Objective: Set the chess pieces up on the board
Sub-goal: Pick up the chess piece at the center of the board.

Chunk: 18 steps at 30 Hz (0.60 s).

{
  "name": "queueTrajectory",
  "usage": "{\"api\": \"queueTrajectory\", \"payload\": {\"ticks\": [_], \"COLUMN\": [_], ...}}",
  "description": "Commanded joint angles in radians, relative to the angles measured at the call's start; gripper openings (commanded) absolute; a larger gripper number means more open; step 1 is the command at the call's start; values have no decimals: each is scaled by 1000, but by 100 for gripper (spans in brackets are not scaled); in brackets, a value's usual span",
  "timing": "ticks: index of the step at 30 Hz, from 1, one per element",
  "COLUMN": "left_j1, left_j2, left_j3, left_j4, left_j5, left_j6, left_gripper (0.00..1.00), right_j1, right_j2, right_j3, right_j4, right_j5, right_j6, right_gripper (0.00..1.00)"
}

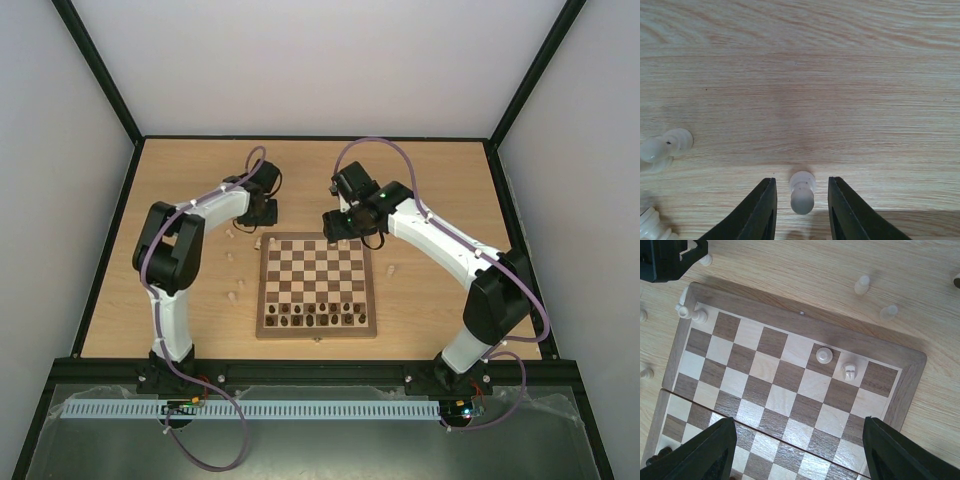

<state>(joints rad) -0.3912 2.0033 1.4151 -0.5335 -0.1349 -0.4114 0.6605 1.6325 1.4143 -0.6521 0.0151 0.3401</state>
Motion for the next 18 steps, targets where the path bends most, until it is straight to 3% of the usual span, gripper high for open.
{"api": "queueTrajectory", "payload": {"ticks": [1,11,18], "left_j1": [6,7,4], "left_j2": [28,44,-91], "left_j3": [25,32,34], "left_j4": [-8,-12,-59], "left_j5": [-6,-24,-59], "left_j6": [3,6,4], "left_gripper": [30,7,6], "right_j1": [-5,-7,-9], "right_j2": [-35,-26,-24], "right_j3": [-16,-15,-6], "right_j4": [-32,-27,-27], "right_j5": [6,3,0], "right_j6": [-9,-13,-14], "right_gripper": [70,69,69]}}
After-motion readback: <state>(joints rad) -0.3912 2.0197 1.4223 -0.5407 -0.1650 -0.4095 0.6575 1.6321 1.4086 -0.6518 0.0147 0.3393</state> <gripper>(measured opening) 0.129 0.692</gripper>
